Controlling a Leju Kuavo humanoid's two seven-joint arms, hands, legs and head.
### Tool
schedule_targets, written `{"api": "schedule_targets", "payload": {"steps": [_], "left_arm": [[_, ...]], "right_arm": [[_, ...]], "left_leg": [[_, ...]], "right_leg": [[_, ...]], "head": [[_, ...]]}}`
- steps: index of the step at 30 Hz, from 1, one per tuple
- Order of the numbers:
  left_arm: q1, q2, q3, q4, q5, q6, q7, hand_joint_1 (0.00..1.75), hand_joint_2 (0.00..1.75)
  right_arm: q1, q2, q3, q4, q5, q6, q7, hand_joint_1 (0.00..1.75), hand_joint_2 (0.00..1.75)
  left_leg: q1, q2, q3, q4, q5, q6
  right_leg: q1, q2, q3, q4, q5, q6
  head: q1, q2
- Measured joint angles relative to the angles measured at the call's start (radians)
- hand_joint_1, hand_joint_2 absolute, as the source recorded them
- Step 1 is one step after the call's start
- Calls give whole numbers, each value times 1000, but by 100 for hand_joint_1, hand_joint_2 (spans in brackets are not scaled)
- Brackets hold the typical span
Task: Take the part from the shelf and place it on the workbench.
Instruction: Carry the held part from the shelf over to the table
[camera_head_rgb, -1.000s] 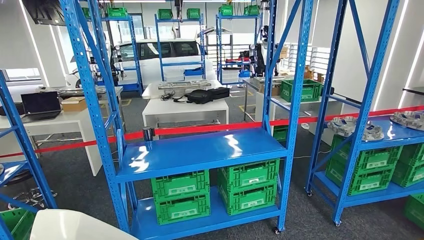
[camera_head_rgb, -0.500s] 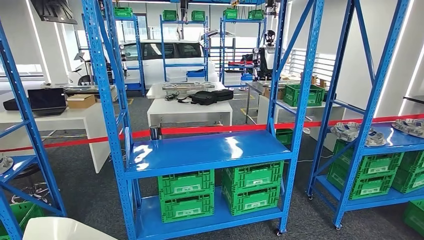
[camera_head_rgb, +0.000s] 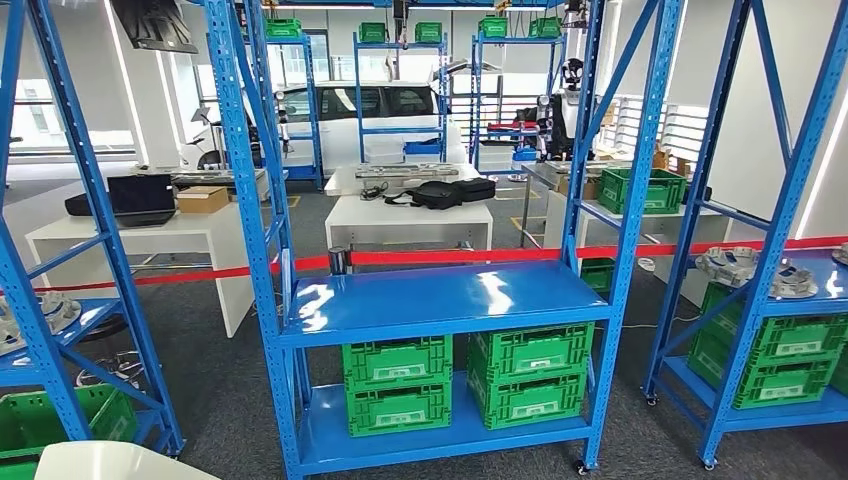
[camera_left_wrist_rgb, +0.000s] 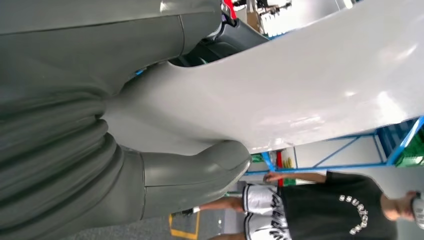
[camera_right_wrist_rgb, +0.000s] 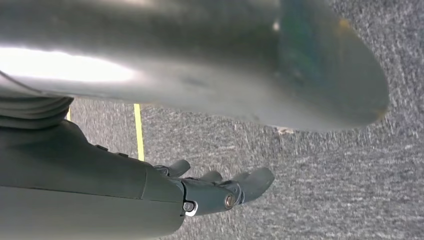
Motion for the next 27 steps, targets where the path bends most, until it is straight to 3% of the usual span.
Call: {"api": "schedule_targets", "payload": {"steps": [2, 4, 6, 7, 8, 10, 12, 14, 16, 18, 20, 22, 23, 24, 25, 27], "left_arm": [[2, 1, 4, 0, -4, 0, -4, 175, 175], [0, 3, 8, 2, -9, 1, -7, 175, 175], [-1, 3, 8, 5, -14, 3, -9, 175, 175], [0, 2, 8, 6, -16, 5, -10, 175, 175], [1, 2, 8, 6, -17, 7, -9, 175, 175], [-1, 0, 8, 5, -18, 9, 1, 175, 175], [-6, -3, 8, 2, -18, 9, 14, 175, 175], [-11, -6, 8, 0, -17, 9, 19, 175, 175], [-13, -7, 8, -1, -15, 9, 22, 175, 175], [-18, -9, 8, -1, -13, 9, 24, 175, 175], [-26, -12, 7, 0, -13, 8, 24, 175, 175], [-29, -14, 7, 2, -13, 8, 24, 175, 175], [-29, -15, 7, 4, -13, 8, 24, 175, 175], [-29, -15, 7, 5, -13, 8, 25, 175, 175], [-29, -15, 7, 6, -13, 8, 25, 175, 175], [-31, -16, 7, 6, -13, 8, 24, 175, 175]], "right_arm": [[0, 0, 0, 0, -3, 3, -8, 0, 0], [1, 1, 0, 0, -4, 5, -14, 0, 0], [6, 0, -1, 0, -4, 5, -18, 0, 0], [8, 0, -1, 0, -5, 5, -20, 0, 0], [8, 0, -1, 0, -5, 4, -18, 0, 0], [7, 0, -1, 0, -4, 3, -11, 0, 0], [5, 0, -1, 0, -5, 2, -9, 0, 0], [3, 0, -1, 0, -5, 0, -11, 0, 0], [0, 0, -1, 0, -6, -3, -8, 0, 0], [-2, 0, -1, 0, -7, -4, -9, 0, 0], [-1, 1, -1, 0, -8, -4, -14, 0, 0], [4, 1, -1, 0, -8, -4, -15, 0, 0], [6, 0, -1, 0, -8, -3, -16, 0, 0], [7, 0, -1, 0, -8, -3, -16, 0, 0], [7, 0, -1, 0, -8, -3, -16, 0, 0], [6, 0, -1, 0, -7, -3, -16, 0, 0]], "left_leg": [[0, 4, -11, 13, -8, -13], [4, 35, -44, 91, -61, -26], [11, 58, -92, 217, -130, -40], [14, 63, -105, 258, -145, -44], [17, 66, -98, 263, -142, -47], [20, 85, -29, 159, -92, -48], [15, 126, 46, 30, -57, -38], [9, 140, 64, -12, -54, -23], [10, 117, 58, -15, -47, -10], [15, 96, 58, -20, -40, 3], [16, 76, 55, -21, -34, 12], [15, 51, 47, -19, -30, 15], [15, 37, 45, -16, -29, 15], [15, 22, 42, -13, -29, 14], [16, 8, 41, -9, -28, 12], [16, -18, 35, 1, -30, 2]], "right_leg": [[-3, -20, -1, -7, 10, -14], [-7, -41, -4, -11, 18, -24], [-7, -63, -9, -11, 19, -26], [-6, -74, -11, -11, 20, -26], [-6, -86, -12, -10, 20, -25], [-7, -109, -11, -9, 20, -23], [-3, -128, -8, -8, 18, -16], [0, -146, -6, -7, 18, -4], [-2, -157, -3, -7, 16, 10], [-5, -118, -13, 26, -11, 22], [-8, -59, -62, 135, -74, 28], [-8, -39, -119, 256, -122, 29], [-8, -37, -129, 275, -119, 28], [-8, -34, -119, 254, -96, 27], [-10, -27, -92, 197, -61, 26], [-14, 10, -31, 70, -12, 23]], "head": [[-1, 0], [-3, 0], [-4, 0], [-4, 0], [-4, 0], [-5, 0], [-4, 0], [-4, 0], [-3, 0], [-1, 0], [1, 0], [2, 0], [3, 0], [3, 0], [3, 0], [4, 0]]}}
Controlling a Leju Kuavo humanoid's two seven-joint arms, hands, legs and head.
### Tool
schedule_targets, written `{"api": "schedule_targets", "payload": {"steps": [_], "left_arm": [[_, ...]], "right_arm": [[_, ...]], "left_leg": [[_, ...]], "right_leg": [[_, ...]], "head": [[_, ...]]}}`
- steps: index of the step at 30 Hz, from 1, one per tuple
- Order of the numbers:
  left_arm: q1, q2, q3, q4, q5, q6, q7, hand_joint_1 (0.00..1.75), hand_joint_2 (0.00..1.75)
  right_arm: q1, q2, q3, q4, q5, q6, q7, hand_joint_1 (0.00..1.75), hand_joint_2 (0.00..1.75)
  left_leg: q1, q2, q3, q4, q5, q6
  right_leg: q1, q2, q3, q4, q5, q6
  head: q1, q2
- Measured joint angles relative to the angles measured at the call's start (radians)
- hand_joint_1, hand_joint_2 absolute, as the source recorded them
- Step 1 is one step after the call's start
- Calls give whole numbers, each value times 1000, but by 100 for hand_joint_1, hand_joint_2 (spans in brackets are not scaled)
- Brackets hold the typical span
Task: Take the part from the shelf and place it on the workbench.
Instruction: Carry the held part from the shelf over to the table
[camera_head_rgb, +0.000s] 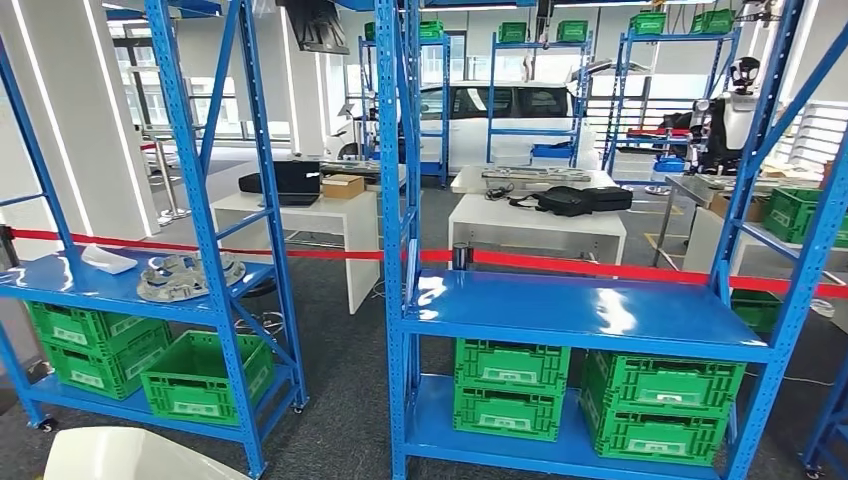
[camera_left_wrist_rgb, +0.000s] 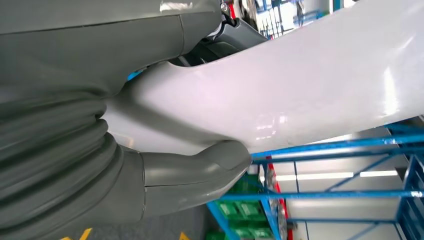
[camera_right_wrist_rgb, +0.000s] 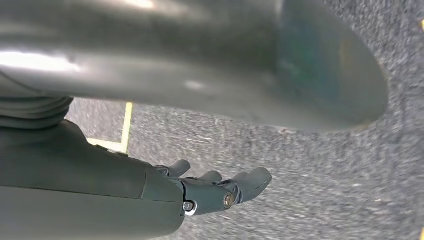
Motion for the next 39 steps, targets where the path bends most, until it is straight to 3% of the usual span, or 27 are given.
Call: {"api": "schedule_targets", "payload": {"steps": [2, 4, 6, 8, 10, 11, 12, 13, 16, 18, 19, 20, 21, 22, 24, 26, 27, 29, 31, 33, 34, 35, 36, 37, 39], "left_arm": [[-2, 0, 0, 0, 2, 0, -1, 175, 175], [-1, 0, 0, 0, 4, 0, -2, 175, 175], [-1, 1, 0, 0, 5, 0, -4, 175, 175], [-2, 1, 0, 1, 7, 0, -5, 175, 175], [-2, 1, 0, 5, 13, 0, -5, 175, 175], [-2, 1, 0, 8, 16, 0, -5, 175, 175], [-2, 1, 0, 10, 17, 0, -6, 175, 175], [-2, 1, 0, 12, 17, 0, -7, 175, 175], [-3, 0, 0, 12, 17, 0, -11, 175, 175], [-3, -1, 1, 8, 16, 0, -13, 175, 175], [-1, -1, 3, 6, 15, 0, -15, 175, 175], [2, -2, 4, 5, 14, -3, -16, 175, 175], [3, -4, 5, 4, 14, -7, -17, 175, 175], [2, -6, 6, 3, 13, -11, -17, 175, 175], [-2, -13, 7, 4, 11, -17, -15, 175, 175], [-2, -20, 6, 5, 7, -18, -14, 175, 175], [0, -23, 6, 6, 6, -19, -14, 175, 175], [5, -24, 7, 6, 2, -19, -18, 175, 175], [12, -24, 8, 6, 3, -20, -23, 175, 175], [19, -23, 10, 4, 3, -21, -29, 175, 175], [25, -22, 12, 2, 3, -20, -33, 175, 175], [34, -21, 16, 0, 2, -20, -38, 175, 175], [43, -20, 20, -3, 2, -19, -42, 175, 175], [50, -19, 25, -5, 1, -19, -45, 175, 175], [56, -18, 29, -6, 1, -19, -47, 175, 175]], "right_arm": [[-1, 0, 0, 0, 3, 0, 3, 0, 0], [-3, 0, 0, 0, 5, 0, 2, 0, 0], [-4, 0, 0, 0, 5, -1, -1, 0, 0], [-4, 0, 0, 0, 6, -2, 4, 0, 0], [0, 0, 0, 0, 9, -4, 14, 0, 0], [1, 0, 0, 0, 11, -4, 17, 0, 0], [2, 0, 0, 0, 13, -3, 17, 0, 0], [2, 0, 0, 0, 16, -2, 15, 0, 0], [1, 0, 0, 0, 24, 1, 6, 0, 0], [1, 0, 0, 0, 27, 3, 2, 0, 0], [1, 0, 0, 0, 27, 4, 1, 0, 0], [0, 0, 0, 0, 27, 5, 2, 0, 0], [-1, 0, 0, 0, 28, 7, 5, 0, 0], [-2, 1, 0, 0, 30, 9, 11, 0, 0], [0, 2, 0, 0, 34, 12, 21, 0, 0], [4, 2, 0, 0, 37, 14, 24, 0, 0], [5, 2, 0, 0, 38, 15, 24, 0, 0], [5, 2, 0, 0, 42, 15, 21, 0, 0], [3, 2, 0, 0, 49, 16, 19, 0, 0], [2, 3, 1, 0, 55, 18, 16, 0, 0], [2, 3, 1, 0, 57, 18, 11, 0, 0], [1, 2, 1, 0, 58, 18, 5, 0, 0], [1, 2, 1, 0, 59, 19, -1, 0, 0], [1, 1, 1, 0, 59, 19, -4, 0, 0], [3, 0, 1, 0, 60, 19, -5, 0, 0]], "left_leg": [[-1, -21, -9, 4, 1, -14], [0, -39, -17, -1, 7, -29], [0, -10, -30, 19, -5, -38], [-1, 48, -69, 110, -61, -44], [1, 73, -120, 227, -120, -49], [1, 78, -130, 256, -129, -50], [1, 81, -123, 253, -121, -50], [1, 88, -96, 210, -97, -47], [-10, 150, 18, 21, -33, -25], [-17, 163, 32, -15, -29, -13], [-18, 149, 30, -18, -25, -9], [-15, 136, 31, -23, -20, -5], [-12, 123, 34, -29, -13, 0], [-7, 110, 36, -34, -6, 6], [-3, 86, 32, -37, 2, 13], [-2, 57, 23, -33, 5, 13], [-1, 42, 18, -30, 6, 11], [3, 12, 11, -20, 7, 3], [5, -15, 1, -7, 5, -11], [3, -36, -10, -2, 2, -25], [4, -46, -14, -5, 3, -31], [6, -50, -14, -6, 5, -36], [6, -36, -18, 1, 2, -39], [5, -10, -29, 25, -13, -41], [2, 56, -77, 132, -76, -44]], "right_leg": [[0, 20, 23, -53, 7, -7], [2, -2, 23, -56, 12, -21], [1, -26, 25, -64, 18, -37], [1, -53, 26, -69, 22, -47], [4, -81, 24, -68, 22, -50], [6, -95, 22, -68, 21, -51], [7, -110, 21, -68, 21, -51], [9, -124, 22, -68, 21, -51], [15, -160, 27, -68, 18, -45], [16, -181, 33, -69, 16, -34], [15, -192, 36, -71, 16, -29], [14, -191, 39, -68, 13, -23], [13, -170, 36, -55, 2, -17], [11, -137, 23, -24, -18, -12], [8, -67, -33, 94, -83, -5], [6, -48, -89, 204, -125, -2], [5, -46, -96, 216, -119, -1], [0, -36, -50, 121, -59, 2], [-6, 2, 12, -6, -12, 4], [-3, 18, 32, -49, -6, -5], [-1, 7, 33, -50, -4, -15], [0, -7, 32, -52, -1, -24], [-1, -19, 33, -54, 3, -32], [-1, -32, 33, -56, 6, -40], [3, -59, 31, -59, 8, -49]], "head": [[0, 0], [0, 0], [-2, 0], [-4, 0], [-5, 0], [-5, 0], [-5, 0], [-6, 0], [-5, 0], [-3, 0], [-3, 0], [-3, 0], [-2, 0], [-2, 0], [0, 0], [2, 0], [2, 0], [3, 0], [4, 0], [4, 0], [4, 0], [3, 0], [3, 0], [1, 0], [-1, 0]]}}
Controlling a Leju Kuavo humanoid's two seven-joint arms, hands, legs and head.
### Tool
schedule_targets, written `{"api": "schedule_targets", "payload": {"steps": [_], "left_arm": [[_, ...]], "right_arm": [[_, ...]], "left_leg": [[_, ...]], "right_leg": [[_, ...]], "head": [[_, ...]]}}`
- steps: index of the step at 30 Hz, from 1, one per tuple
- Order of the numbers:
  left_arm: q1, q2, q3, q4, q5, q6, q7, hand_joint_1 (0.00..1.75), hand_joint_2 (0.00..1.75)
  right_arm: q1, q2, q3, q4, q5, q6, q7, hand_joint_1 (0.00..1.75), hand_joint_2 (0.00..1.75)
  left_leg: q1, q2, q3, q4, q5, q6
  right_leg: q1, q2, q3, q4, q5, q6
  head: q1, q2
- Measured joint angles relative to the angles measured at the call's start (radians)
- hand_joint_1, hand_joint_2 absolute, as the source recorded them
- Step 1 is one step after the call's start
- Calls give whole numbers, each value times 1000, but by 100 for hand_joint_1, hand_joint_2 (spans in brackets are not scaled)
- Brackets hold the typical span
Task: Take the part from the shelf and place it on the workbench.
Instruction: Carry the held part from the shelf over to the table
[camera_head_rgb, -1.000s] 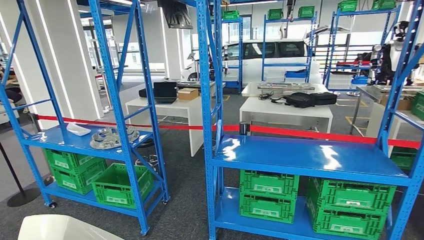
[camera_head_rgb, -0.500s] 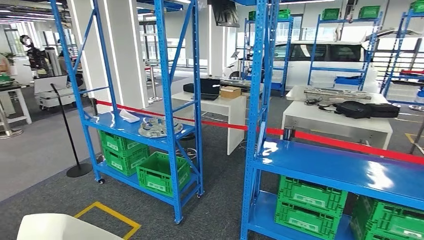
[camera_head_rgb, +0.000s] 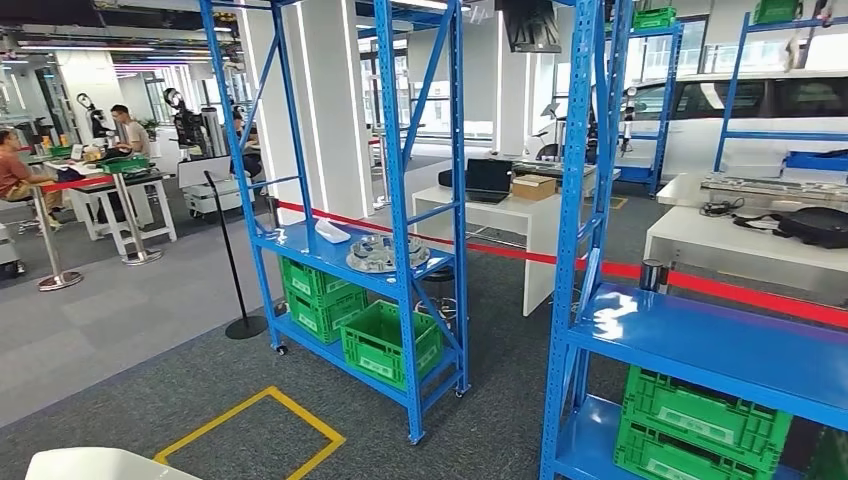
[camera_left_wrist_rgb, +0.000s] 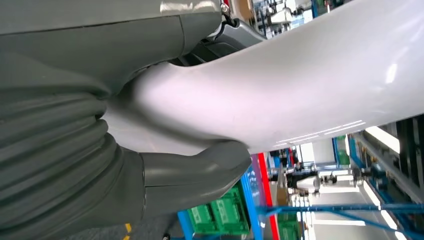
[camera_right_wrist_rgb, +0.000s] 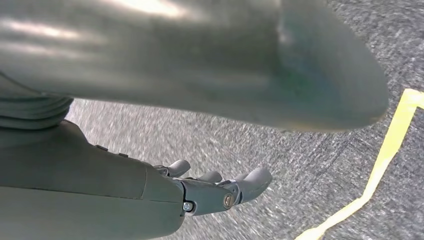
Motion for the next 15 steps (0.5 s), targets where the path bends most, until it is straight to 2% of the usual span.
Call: {"api": "schedule_targets", "payload": {"steps": [1, 2, 3, 4, 5, 7, 8, 9, 11, 12, 13, 15], "left_arm": [[2, 0, 1, 0, 1, 0, 0, 175, 175], [6, 1, 2, 0, 2, 0, 0, 175, 175], [11, 1, 4, 0, 4, 0, 0, 175, 175], [15, 1, 5, 0, 5, 0, 0, 175, 175], [18, 2, 7, -1, 5, 0, -2, 175, 175], [21, 3, 13, -8, 4, 0, -7, 175, 175], [22, 4, 16, -13, 4, 0, -8, 175, 175], [23, 4, 19, -16, 3, 1, -7, 175, 175], [28, 4, 24, -21, 0, 6, 0, 175, 175], [33, 4, 26, -25, -1, 9, 2, 175, 175], [36, 3, 28, -28, -1, 10, 1, 175, 175], [38, 2, 30, -34, 1, 8, 0, 175, 175]], "right_arm": [[2, 0, 0, 0, 1, 0, 3, 0, 0], [3, 0, 0, 0, 1, -1, 7, 0, 0], [4, -1, 0, 0, 2, -2, 10, 0, 0], [4, -1, 0, 0, 2, -3, 11, 0, 0], [4, -1, 0, 0, 2, -2, 9, 0, 0], [2, -1, 0, 0, 2, -1, 2, 0, 0], [1, -1, 0, 0, 2, -1, 2, 0, 0], [0, -1, 0, 0, 2, -1, 3, 0, 0], [-3, 0, 0, 0, 1, -1, 4, 0, 0], [-5, 0, 0, 0, 1, -1, 3, 0, 0], [-7, 1, 0, 0, 0, -1, 2, 0, 0], [-7, 2, 0, 0, 0, -2, 7, 0, 0]], "left_leg": [[0, 16, -31, 68, -35, -1], [0, 23, -53, 121, -57, -2], [0, 26, -60, 143, -61, 0], [-1, 29, -46, 126, -46, 4], [-3, 37, -13, 73, -20, 9], [-12, 83, 67, -67, 27, 24], [-17, 101, 90, -112, 38, 30], [-22, 111, 101, -135, 42, 35], [-23, 85, 103, -141, 49, 41], [-21, 71, 106, -147, 54, 44], [-17, 58, 109, -152, 61, 48], [-11, 35, 110, -158, 70, 55]], "right_leg": [[3, -15, -2, 0, 0, -2], [6, -31, -3, 0, -1, -4], [9, -47, -4, 0, -1, -5], [12, -62, -4, 0, -2, -5], [14, -76, -4, 0, -2, -5], [19, -102, 0, 0, -5, -2], [20, -112, 2, 0, -7, 2], [20, -123, 5, -1, -9, 7], [19, -145, 13, -4, -13, 18], [18, -136, 16, -1, -17, 24], [17, -108, 11, 17, -29, 29], [12, -27, -33, 113, -80, 39]], "head": [[0, 0], [-1, 0], [-1, 0], [-1, 0], [-1, 0], [0, 0], [0, 0], [0, 0], [0, 0], [1, 0], [1, 0], [3, 0]]}}
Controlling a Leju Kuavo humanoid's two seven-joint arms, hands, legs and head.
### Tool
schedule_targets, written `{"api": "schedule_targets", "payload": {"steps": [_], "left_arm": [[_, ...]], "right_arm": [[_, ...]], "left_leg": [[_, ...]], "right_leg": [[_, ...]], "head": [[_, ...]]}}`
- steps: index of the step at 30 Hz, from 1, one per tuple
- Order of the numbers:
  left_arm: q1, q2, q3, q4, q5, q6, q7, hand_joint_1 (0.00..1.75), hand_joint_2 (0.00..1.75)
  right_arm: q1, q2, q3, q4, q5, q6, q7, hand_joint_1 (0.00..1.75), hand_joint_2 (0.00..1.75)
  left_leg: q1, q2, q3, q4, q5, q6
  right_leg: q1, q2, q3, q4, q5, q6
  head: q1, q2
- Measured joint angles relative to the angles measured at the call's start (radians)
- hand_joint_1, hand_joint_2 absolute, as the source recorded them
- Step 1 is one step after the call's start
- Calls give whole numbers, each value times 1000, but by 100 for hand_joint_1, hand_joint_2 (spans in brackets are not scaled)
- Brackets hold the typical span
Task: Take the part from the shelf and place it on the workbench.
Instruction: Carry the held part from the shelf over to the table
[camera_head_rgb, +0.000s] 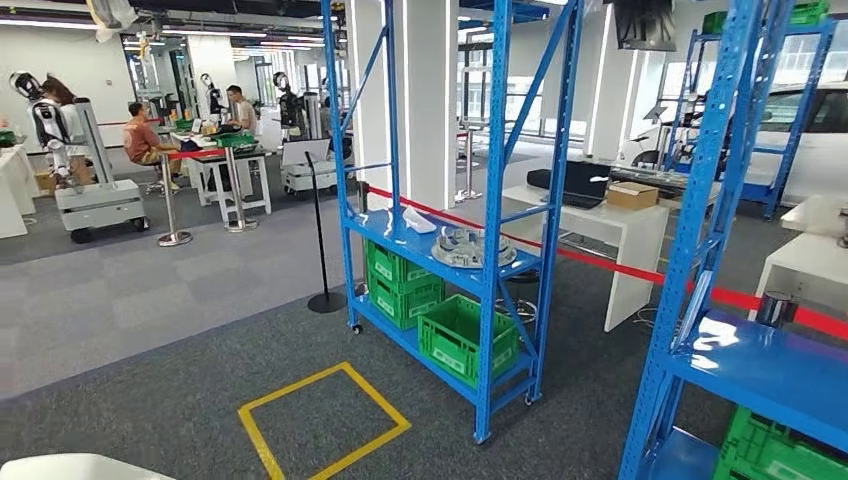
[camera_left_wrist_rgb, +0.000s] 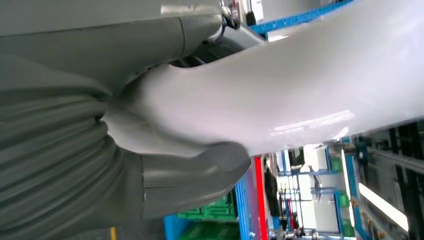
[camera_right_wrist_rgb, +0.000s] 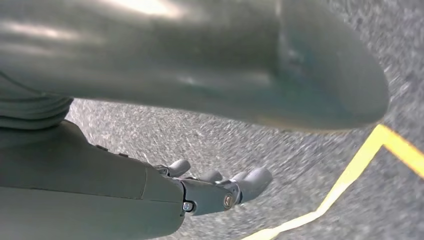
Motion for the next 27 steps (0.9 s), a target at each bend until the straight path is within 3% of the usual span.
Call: {"api": "schedule_targets", "payload": {"steps": [1, 2, 3, 4, 5, 7, 9, 11, 12, 13, 14, 16, 18, 19, 20, 22, 24, 25, 27], "left_arm": [[0, -1, 0, -1, 1, -1, 3, 175, 175], [2, -2, 0, -1, 1, -1, 8, 175, 175], [5, -4, 0, 0, -1, 2, 14, 175, 175], [8, -6, 0, -1, -4, 6, 17, 175, 175], [12, -8, 0, -3, -8, 11, 17, 175, 175], [28, -14, 1, -17, -14, 19, 9, 175, 175], [48, -20, 5, -38, -17, 23, 11, 175, 175], [68, -25, 7, -52, -19, 29, 25, 175, 175], [78, -27, 7, -55, -17, 31, 31, 175, 175], [85, -28, 7, -56, -15, 31, 34, 175, 175], [88, -28, 6, -56, -11, 31, 34, 175, 175], [84, -29, 4, -51, -2, 29, 33, 175, 175], [77, -29, 0, -37, 6, 28, 32, 175, 175], [74, -29, -2, -30, 8, 29, 33, 175, 175], [70, -29, -4, -24, 11, 29, 33, 175, 175], [56, -29, -10, -15, 15, 29, 37, 175, 175], [31, -29, -24, -3, 15, 29, 43, 175, 175], [17, -29, -31, 4, 14, 29, 46, 175, 175], [-9, -29, -43, 17, 14, 29, 52, 175, 175]], "right_arm": [[2, 1, 0, 0, 0, 0, 4, 0, 0], [5, 1, 0, 0, 0, -1, 9, 0, 0], [8, 1, 0, 0, 1, 0, 12, 0, 0], [9, 1, 0, 0, 3, 1, 14, 0, 0], [9, 1, 0, 0, 8, 5, 14, 0, 0], [9, 0, 2, 0, 22, 13, 14, 0, 0], [9, -2, 4, 0, 31, 18, 18, 0, 0], [8, -5, 5, 0, 28, 18, 18, 0, 0], [6, -6, 4, 0, 24, 18, 15, 0, 0], [6, -8, 4, 0, 20, 18, 10, 0, 0], [6, -9, 4, 0, 16, 18, 5, 0, 0], [9, -12, 4, 0, 12, 18, -2, 0, 0], [11, -15, 4, 0, 11, 18, -2, 0, 0], [11, -15, 4, 0, 10, 18, -1, 0, 0], [10, -15, 3, 0, 9, 18, 1, 0, 0], [8, -15, 2, 0, 3, 18, 8, 0, 0], [6, -15, 0, 0, -7, 17, 15, 0, 0], [5, -15, -1, 0, -11, 15, 17, 0, 0], [-2, -11, -2, 0, -18, 10, 18, 0, 0]], "left_leg": [[1, -13, -2, 1, 2, 3], [1, -29, -4, 1, 2, 4], [2, -44, -4, 2, 2, 4], [2, -60, -5, 4, 2, 3], [4, -76, -4, 7, 1, 0], [5, -103, -8, 17, -5, -9], [5, -125, -19, 24, -10, -23], [7, -147, -26, 20, -9, -36], [8, -144, -27, 22, -10, -41], [8, -124, -33, 35, -18, -45], [7, -93, -48, 67, -38, -48], [7, -29, -104, 184, -103, -54], [10, -10, -155, 287, -140, -58], [11, -7, -156, 291, -131, -59], [11, -1, -137, 256, -105, -58], [9, 33, -66, 121, -44, -54], [5, 62, -21, 36, -16, -44], [1, 63, -20, 27, -15, -38], [2, 37, -23, 21, -10, -26]], "right_leg": [[-2, 26, -36, 70, -30, 3], [-3, 36, -71, 130, -48, 5], [-4, 40, -94, 163, -47, 7], [-6, 41, -99, 156, -26, 9], [-9, 46, -85, 110, 11, 10], [-14, 87, -31, -27, 83, 12], [-15, 114, -2, -98, 104, 6], [-12, 94, 0, -103, 102, -9], [-12, 81, 3, -107, 104, -17], [-13, 67, 6, -112, 107, -25], [-14, 53, 9, -116, 110, -31], [-11, 23, 11, -119, 110, -40], [-7, -8, 11, -119, 107, -42], [-5, -23, 11, -119, 105, -43], [-5, -37, 13, -119, 103, -42], [-3, -62, 18, -117, 97, -36], [0, -84, 24, -115, 91, -24], [0, -95, 27, -115, 89, -18], [-4, -109, 33, -118, 86, -5]], "head": [[1, 0], [2, 0], [3, 0], [3, 0], [4, 0], [4, 0], [5, 0], [5, 0], [5, 0], [4, 0], [3, 0], [0, 0], [0, 0], [0, 0], [0, 0], [0, 0], [1, 0], [1, 0], [2, 0]]}}
